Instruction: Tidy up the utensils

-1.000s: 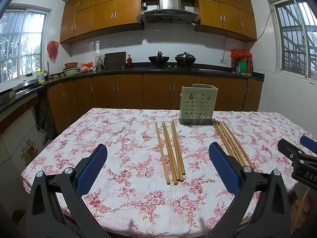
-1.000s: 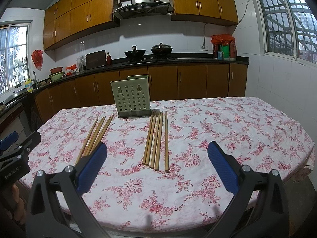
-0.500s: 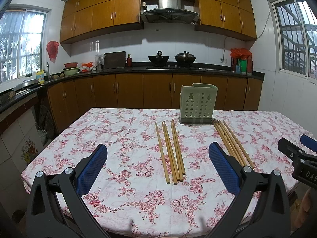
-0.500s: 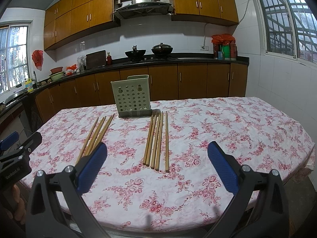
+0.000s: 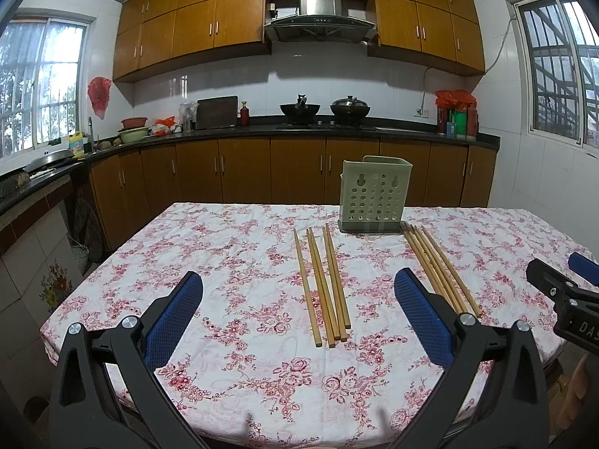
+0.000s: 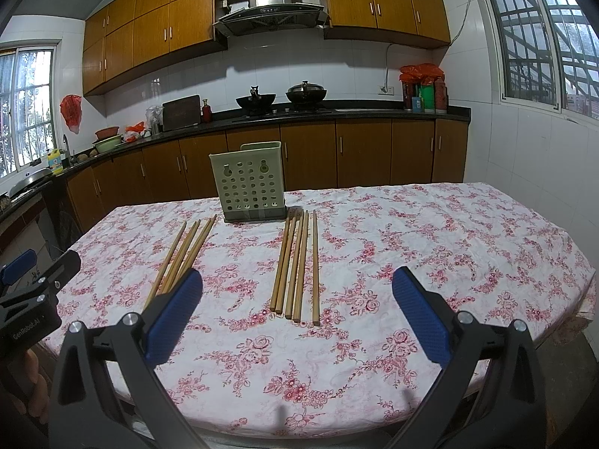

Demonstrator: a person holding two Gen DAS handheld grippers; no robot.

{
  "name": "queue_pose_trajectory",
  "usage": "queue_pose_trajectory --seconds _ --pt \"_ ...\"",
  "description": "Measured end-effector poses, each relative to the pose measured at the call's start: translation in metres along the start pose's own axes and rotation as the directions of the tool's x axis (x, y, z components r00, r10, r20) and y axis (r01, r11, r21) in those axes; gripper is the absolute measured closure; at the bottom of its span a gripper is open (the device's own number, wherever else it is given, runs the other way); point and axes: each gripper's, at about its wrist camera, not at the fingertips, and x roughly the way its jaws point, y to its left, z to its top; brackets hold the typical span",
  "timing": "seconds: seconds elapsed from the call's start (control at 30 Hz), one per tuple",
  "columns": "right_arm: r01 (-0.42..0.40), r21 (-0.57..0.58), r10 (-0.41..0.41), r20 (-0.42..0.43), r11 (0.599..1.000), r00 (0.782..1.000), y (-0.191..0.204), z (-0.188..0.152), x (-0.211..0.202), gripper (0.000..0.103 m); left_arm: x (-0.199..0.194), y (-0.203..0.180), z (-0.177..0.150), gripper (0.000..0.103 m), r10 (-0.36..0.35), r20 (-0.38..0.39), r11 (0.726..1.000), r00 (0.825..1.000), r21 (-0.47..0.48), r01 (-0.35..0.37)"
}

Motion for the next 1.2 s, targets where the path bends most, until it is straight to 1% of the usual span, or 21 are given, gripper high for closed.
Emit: queue_pose_trajectory --seconds 0.43,0.6,0.9,1.0,1.07,1.13,1.2 --pt "0.000 0.001 0.000 -0.001 1.000 1.000 0.000 0.000 0.001 0.004 0.001 -0.001 0.001 0.002 0.000 -0.002 1.000 1.000 0.001 0.000" --pt "0.000 0.002 0.000 -0.002 1.000 1.000 0.000 -0.001 0.001 0.004 0.004 -0.002 -0.004 0.002 0.001 -0.005 1.000 1.000 0.002 -0.001" --pt "0.002 0.009 -0.002 -0.018 1.000 1.000 -0.004 0.000 0.007 0.004 0.009 0.001 -0.003 0.002 0.009 -0.027 1.000 1.000 -0.004 -0.009" --pt "-0.004 0.009 0.005 -0.028 1.000 1.000 -0.002 -0.002 0.011 0.004 0.016 0.004 -0.002 0.002 0.006 -0.059 1.000 0.998 -0.010 -0.007" --pt "-0.009 0.015 0.009 -0.050 1.000 0.999 -0.006 -0.001 0.019 0.004 0.024 0.006 0.000 0.002 0.009 -0.088 1.000 0.996 -0.010 -0.010" --pt "-0.005 0.034 0.008 -0.081 0.999 0.997 -0.012 0.000 0.028 0.004 0.034 0.008 0.001 0.002 0.021 -0.124 1.000 0.992 -0.003 -0.021" --pt "0.004 0.051 0.001 -0.112 0.999 0.994 -0.017 0.000 0.039 0.004 0.049 0.011 0.003 0.002 0.032 -0.174 0.999 0.984 0.013 -0.030"
